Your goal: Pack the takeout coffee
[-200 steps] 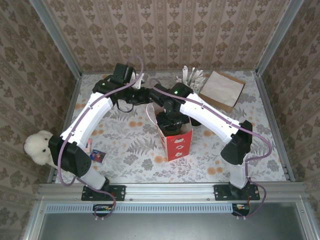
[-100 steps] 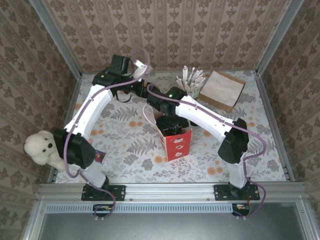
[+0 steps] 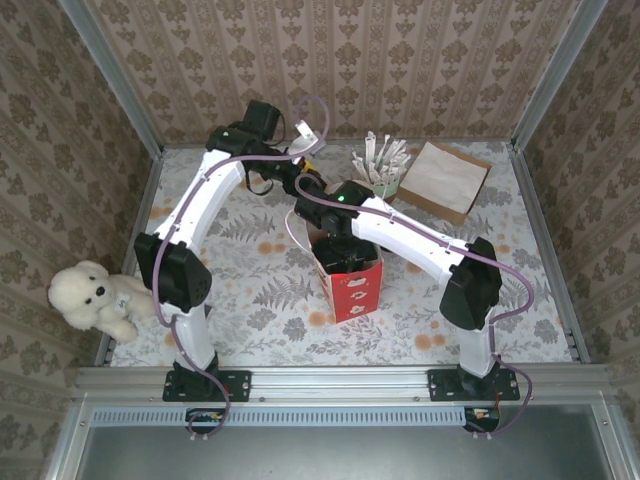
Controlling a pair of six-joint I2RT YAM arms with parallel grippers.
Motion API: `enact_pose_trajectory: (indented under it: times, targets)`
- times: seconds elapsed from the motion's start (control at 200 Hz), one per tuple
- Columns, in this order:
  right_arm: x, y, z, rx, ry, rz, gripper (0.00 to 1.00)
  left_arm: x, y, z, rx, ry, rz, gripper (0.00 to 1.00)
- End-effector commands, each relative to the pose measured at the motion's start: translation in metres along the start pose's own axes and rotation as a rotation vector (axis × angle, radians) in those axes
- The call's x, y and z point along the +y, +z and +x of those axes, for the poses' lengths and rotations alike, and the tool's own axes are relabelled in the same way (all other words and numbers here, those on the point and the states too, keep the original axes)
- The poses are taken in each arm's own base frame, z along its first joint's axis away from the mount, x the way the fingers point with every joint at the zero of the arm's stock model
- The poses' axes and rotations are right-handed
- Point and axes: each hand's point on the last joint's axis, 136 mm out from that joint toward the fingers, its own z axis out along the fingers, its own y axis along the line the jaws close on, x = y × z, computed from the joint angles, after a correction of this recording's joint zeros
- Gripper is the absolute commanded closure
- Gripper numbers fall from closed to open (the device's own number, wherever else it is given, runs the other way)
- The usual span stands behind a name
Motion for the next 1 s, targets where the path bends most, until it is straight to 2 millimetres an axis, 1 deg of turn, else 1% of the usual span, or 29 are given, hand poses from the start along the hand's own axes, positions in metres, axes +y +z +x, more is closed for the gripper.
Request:
enact_pose_trajectory:
  times: [0.0, 0.11, 0.235, 0.29, 0.435, 0.58, 0.66, 0.765, 0.995]
  targets:
    - [0.002, -0.006, 0.004, -0.01, 0.013, -0.021, 0.47, -0.02, 0.008, 0.003, 0.038, 0.066, 0.086, 0.43]
    - [0.002, -0.005, 0.005, -0.007, 0.012, -0.022, 0.47, -0.018, 0.012, 0.005, 0.058, 0.081, 0.08, 0.49]
    - [0.002, -0.004, 0.006, -0.01, 0.009, -0.026, 0.47, -0.013, 0.013, 0.003, 0.061, 0.09, 0.059, 0.63]
    - [0.002, -0.004, 0.006, -0.01, 0.009, -0.027, 0.48, -0.013, 0.012, 0.001, 0.052, 0.092, 0.056, 0.64]
    - [-0.001, 0.001, 0.01, -0.001, 0.016, -0.01, 0.48, -0.014, 0.01, -0.005, 0.029, 0.091, 0.051, 0.8]
    - [0.002, 0.008, 0.013, 0.032, 0.013, -0.016, 0.48, -0.013, 0.009, -0.003, 0.042, 0.081, 0.037, 0.85]
    - [-0.002, 0.011, 0.019, 0.071, 0.01, 0.018, 0.47, -0.012, 0.01, 0.0, 0.054, 0.072, 0.034, 0.92]
    - [-0.005, 0.007, 0.022, 0.087, 0.012, 0.035, 0.47, -0.011, 0.01, 0.002, 0.059, 0.064, 0.032, 1.0]
    - [-0.006, -0.014, 0.03, 0.108, 0.016, 0.009, 0.47, -0.006, 0.008, 0.002, 0.061, 0.043, 0.011, 1.0]
